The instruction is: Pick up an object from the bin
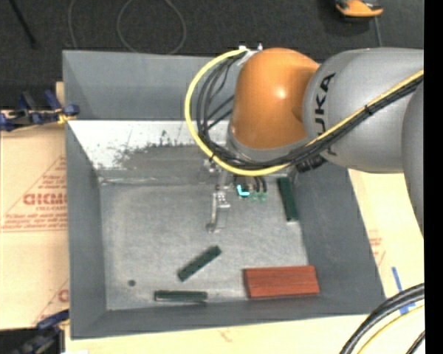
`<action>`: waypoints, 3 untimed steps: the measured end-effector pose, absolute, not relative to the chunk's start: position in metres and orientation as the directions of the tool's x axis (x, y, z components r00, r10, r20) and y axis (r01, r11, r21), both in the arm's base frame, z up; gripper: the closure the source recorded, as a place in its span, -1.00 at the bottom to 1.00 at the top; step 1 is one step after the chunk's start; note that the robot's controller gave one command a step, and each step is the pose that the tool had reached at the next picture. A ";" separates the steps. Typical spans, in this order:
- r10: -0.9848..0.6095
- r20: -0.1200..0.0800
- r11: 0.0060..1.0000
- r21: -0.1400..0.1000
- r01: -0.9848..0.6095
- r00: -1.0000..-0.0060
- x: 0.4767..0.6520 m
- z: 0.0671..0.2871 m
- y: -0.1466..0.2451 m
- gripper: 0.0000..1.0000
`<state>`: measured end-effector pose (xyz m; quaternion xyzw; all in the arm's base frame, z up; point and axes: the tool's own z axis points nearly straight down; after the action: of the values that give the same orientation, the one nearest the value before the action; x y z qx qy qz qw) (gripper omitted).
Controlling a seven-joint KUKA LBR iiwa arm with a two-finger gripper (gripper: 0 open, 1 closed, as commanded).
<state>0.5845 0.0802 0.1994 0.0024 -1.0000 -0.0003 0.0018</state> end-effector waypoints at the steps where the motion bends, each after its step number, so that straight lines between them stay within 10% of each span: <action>1: -0.663 0.002 0.749 0.002 -0.663 -0.749 0.533 0.068 0.082 -1.00; 3: -0.420 -0.001 0.908 0.000 -0.420 -0.908 0.530 0.100 0.075 -1.00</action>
Offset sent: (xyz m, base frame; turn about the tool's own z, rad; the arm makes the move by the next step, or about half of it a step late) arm -0.0510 0.0029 -0.1294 -0.7205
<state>0.5300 0.0747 0.1003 0.2150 -0.9766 -0.0003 -0.0007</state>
